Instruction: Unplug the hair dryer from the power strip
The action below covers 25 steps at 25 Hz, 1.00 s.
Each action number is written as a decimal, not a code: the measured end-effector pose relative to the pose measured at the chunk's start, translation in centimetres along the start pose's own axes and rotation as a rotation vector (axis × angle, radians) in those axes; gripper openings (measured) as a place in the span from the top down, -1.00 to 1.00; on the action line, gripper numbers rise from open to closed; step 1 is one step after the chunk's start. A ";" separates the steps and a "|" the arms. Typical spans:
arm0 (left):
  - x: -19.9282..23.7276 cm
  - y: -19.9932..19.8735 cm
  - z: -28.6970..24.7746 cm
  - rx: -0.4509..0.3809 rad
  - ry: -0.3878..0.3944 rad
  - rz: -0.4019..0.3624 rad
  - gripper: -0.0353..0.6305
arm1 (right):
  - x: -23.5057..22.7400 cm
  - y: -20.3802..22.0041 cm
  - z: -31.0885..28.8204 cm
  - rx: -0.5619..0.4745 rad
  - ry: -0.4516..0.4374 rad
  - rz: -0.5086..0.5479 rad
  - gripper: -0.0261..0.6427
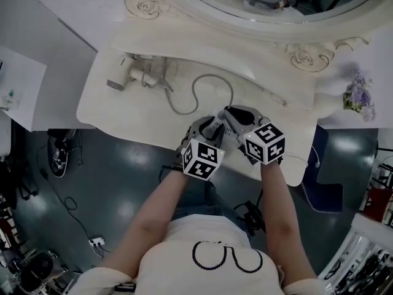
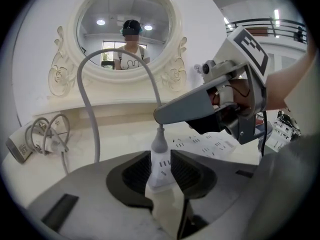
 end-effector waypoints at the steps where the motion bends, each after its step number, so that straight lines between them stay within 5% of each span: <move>1: 0.1 0.0 0.0 -0.002 0.001 0.009 0.57 | -0.1 0.2 0.3 -0.009 -0.002 -0.016 0.86; 10: 0.2 0.0 0.0 -0.001 0.015 -0.027 0.59 | 1.4 0.0 -0.2 0.029 0.034 0.079 0.87; 16: 0.3 0.1 0.0 -0.001 0.018 -0.033 0.59 | -0.3 -4.3 2.5 -0.173 0.028 -0.006 0.87; 25: 0.2 -0.1 0.1 0.013 0.024 -0.036 0.59 | 0.0 -5.6 3.7 -0.155 0.015 0.033 0.86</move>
Point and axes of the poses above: the fingertips, and each gripper's own axes: z backward along the fingers, x to its left, y out of its underside, the point moved 9 cm from there along z, backward along the fingers, and after that the axes turned 14 degrees about -z, right-handed, at the moved point
